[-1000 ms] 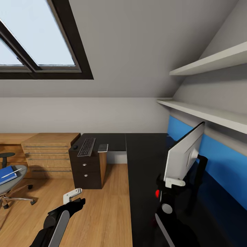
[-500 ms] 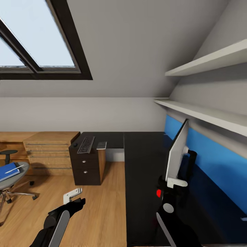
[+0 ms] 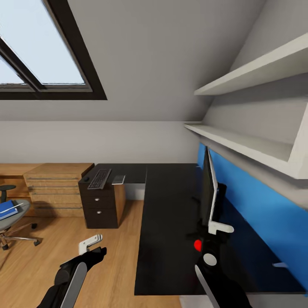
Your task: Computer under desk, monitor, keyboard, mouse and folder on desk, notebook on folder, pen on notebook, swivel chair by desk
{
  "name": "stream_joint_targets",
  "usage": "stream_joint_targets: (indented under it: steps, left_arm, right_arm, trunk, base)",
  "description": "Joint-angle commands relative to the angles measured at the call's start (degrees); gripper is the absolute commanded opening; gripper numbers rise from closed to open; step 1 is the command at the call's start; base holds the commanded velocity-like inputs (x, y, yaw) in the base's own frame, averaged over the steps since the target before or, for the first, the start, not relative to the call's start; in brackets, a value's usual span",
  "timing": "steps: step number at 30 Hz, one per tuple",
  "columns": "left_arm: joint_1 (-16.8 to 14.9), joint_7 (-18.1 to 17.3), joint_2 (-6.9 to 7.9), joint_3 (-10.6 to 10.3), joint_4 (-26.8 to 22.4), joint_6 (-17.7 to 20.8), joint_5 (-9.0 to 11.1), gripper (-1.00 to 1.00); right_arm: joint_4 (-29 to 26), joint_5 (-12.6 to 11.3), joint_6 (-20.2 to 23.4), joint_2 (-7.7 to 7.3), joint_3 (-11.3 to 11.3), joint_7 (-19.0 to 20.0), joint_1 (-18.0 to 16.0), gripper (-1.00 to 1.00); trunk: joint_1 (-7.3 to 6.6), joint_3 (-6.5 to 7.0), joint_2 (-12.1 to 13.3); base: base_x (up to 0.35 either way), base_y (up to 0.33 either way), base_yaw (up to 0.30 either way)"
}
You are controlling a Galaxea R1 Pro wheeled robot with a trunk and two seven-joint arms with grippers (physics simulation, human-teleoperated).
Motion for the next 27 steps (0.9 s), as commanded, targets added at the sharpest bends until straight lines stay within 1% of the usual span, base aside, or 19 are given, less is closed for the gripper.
stream_joint_targets:
  steps: [1, 6, 9, 16, 22, 27]
  left_arm:
    - [-0.05, 0.46, -0.05, 0.07, -0.07, 0.21, 0.62, 1.00]
    - [-0.04, 0.48, -0.05, 0.07, -0.06, 0.21, 0.63, 1.00]
    - [-0.03, 0.46, -0.05, 0.07, -0.06, 0.21, 0.67, 1.00]
    - [-0.05, 0.46, -0.05, 0.07, -0.06, 0.21, 0.70, 1.00]
    - [-0.06, 0.40, -0.05, 0.07, -0.06, 0.21, 0.63, 1.00]
    - [-0.04, 0.37, -0.05, 0.07, -0.06, 0.21, 0.62, 1.00]
  right_arm:
    - [0.03, -0.43, 0.05, -0.05, 0.14, -0.33, -0.03, 1.00]
    - [0.04, -0.43, 0.03, -0.05, 0.19, -0.32, -0.07, 1.00]
    - [0.05, -0.43, 0.02, -0.05, 0.20, -0.31, -0.06, 1.00]
    - [0.05, -0.43, -0.04, -0.08, 0.19, -0.25, -0.07, 1.00]
    - [0.05, -0.28, -0.35, -0.19, 0.35, -0.11, -0.07, 1.00]
    - [0.05, -0.29, -0.38, -0.20, 0.38, -0.08, -0.04, 1.00]
  trunk:
    - [0.01, -0.09, -0.06]
    - [0.01, -0.09, -0.06]
    - [0.01, -0.09, -0.06]
    - [0.01, -0.09, -0.06]
    - [0.01, -0.09, -0.06]
    - [0.01, -0.09, -0.06]
  base:
    - [-0.002, -0.347, 0.000]
    - [-0.021, -0.342, 0.000]
    - [-0.073, -0.179, 0.000]
    - [-0.026, -0.026, 0.000]
    - [-0.256, -0.001, 0.000]
    - [-0.094, 0.000, 0.000]
